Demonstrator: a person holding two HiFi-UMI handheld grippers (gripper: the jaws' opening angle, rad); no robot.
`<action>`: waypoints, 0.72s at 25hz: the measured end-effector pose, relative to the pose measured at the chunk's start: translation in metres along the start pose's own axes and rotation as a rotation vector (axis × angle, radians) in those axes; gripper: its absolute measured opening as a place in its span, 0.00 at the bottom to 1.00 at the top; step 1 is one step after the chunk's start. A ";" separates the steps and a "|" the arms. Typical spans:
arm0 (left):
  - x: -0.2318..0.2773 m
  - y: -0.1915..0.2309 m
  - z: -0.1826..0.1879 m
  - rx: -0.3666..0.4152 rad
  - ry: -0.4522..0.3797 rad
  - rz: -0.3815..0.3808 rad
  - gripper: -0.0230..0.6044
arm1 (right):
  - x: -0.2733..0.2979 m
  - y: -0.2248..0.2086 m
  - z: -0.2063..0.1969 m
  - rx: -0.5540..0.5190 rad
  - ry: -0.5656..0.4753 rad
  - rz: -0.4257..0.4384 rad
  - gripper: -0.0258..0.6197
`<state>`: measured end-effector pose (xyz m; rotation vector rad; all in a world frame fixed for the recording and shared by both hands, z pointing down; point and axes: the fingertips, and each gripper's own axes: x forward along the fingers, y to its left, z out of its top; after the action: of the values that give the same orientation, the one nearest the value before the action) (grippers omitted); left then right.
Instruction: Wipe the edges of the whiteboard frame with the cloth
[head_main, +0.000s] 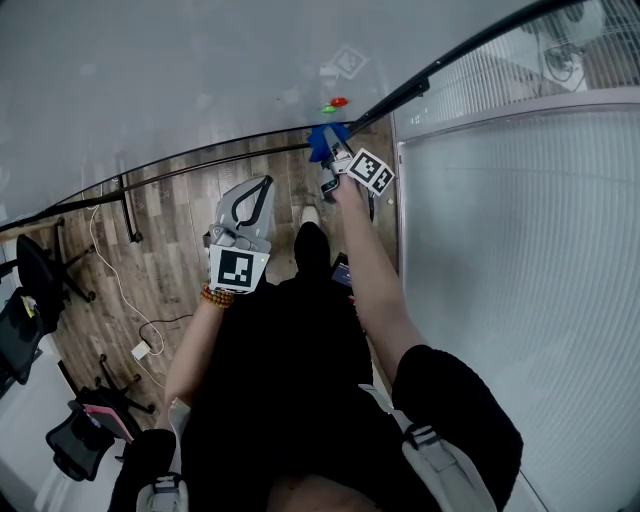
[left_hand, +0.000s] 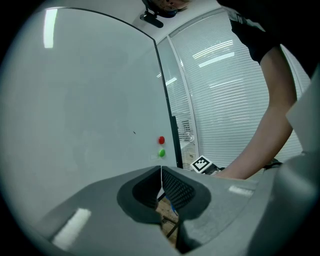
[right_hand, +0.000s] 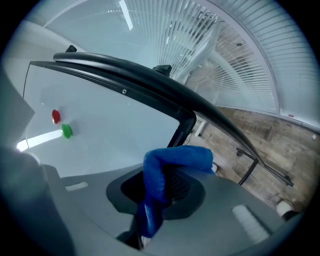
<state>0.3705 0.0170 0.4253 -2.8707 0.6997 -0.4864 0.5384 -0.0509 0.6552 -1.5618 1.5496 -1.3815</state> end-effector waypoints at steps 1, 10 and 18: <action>-0.002 0.002 -0.001 0.002 -0.002 0.001 0.04 | 0.000 0.000 0.000 0.009 -0.014 -0.002 0.15; -0.037 0.016 -0.024 -0.004 0.009 0.018 0.04 | 0.003 0.014 -0.016 0.020 -0.063 -0.003 0.15; -0.071 0.022 -0.042 -0.019 -0.016 -0.021 0.04 | 0.001 0.018 -0.021 0.011 -0.146 -0.031 0.15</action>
<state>0.2876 0.0278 0.4404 -2.8991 0.6760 -0.4611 0.5126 -0.0495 0.6467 -1.6480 1.4333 -1.2603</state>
